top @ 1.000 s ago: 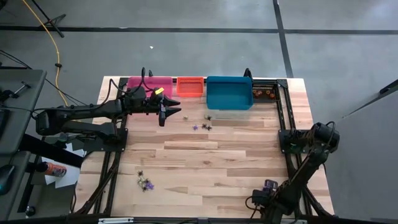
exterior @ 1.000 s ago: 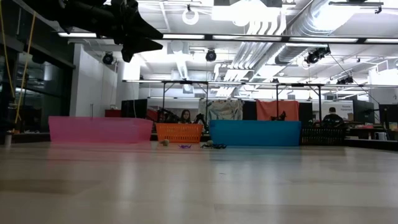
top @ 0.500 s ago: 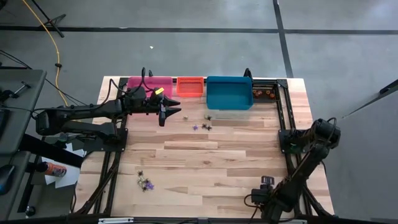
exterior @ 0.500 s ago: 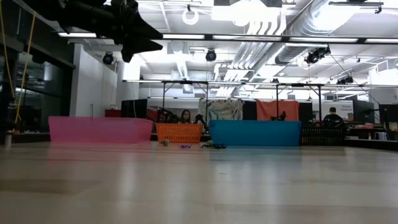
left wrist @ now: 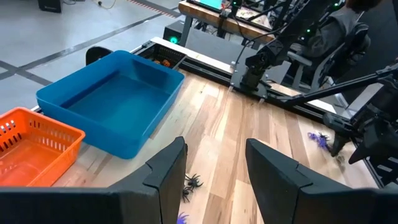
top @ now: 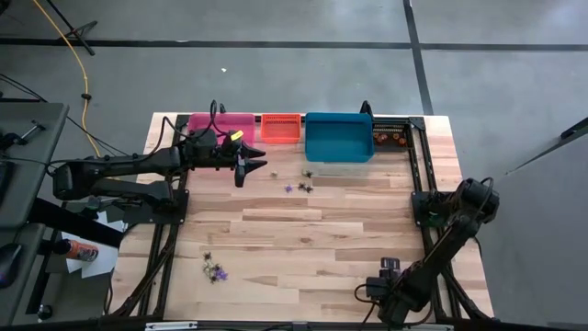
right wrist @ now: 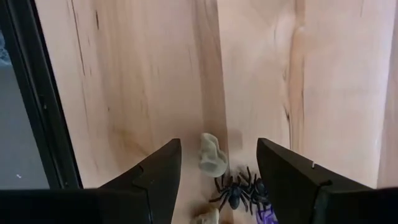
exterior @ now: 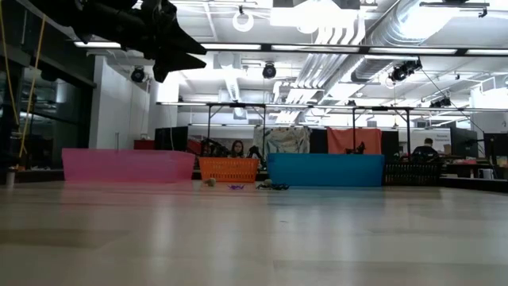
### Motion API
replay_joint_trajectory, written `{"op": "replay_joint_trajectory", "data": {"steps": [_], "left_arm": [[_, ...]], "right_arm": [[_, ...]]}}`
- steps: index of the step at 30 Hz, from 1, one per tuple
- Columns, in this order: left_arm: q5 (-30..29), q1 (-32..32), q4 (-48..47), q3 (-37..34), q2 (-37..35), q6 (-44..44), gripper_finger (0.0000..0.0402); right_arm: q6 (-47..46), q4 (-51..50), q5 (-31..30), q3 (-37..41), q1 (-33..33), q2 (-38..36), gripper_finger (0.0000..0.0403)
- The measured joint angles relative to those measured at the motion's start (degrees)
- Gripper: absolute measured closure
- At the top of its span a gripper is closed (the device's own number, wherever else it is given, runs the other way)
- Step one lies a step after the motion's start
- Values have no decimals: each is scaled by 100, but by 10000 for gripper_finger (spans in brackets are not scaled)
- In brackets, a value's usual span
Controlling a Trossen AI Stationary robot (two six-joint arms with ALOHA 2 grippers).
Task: Sort Halloween decoration
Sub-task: Put the white skull toy into the pink bin
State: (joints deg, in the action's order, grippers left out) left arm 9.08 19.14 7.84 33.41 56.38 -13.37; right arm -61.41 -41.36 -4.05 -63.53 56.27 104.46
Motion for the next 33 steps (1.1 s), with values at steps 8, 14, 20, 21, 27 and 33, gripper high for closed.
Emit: {"op": "replay_joint_trajectory", "data": {"steps": [8, 14, 20, 21, 27, 33], "left_arm": [[-90, 2, -29, 0, 0, 0, 248], [-90, 2, -33, 0, 0, 0, 248], [-92, 1, -33, 0, 0, 0, 248], [-92, 2, -34, 0, 0, 0, 248], [-92, 0, -35, 0, 0, 0, 248], [-94, 0, -33, 0, 0, 0, 248]], "right_arm": [[260, 15, 297, -26, 20, 251, 199], [297, 17, 247, -20, 25, 279, 199], [297, 13, 286, -15, 24, 288, 230], [297, 12, 290, -15, 24, 291, 242], [297, 4, 306, -9, 24, 295, 313], [293, -5, 311, -7, 26, 296, 356]]}}
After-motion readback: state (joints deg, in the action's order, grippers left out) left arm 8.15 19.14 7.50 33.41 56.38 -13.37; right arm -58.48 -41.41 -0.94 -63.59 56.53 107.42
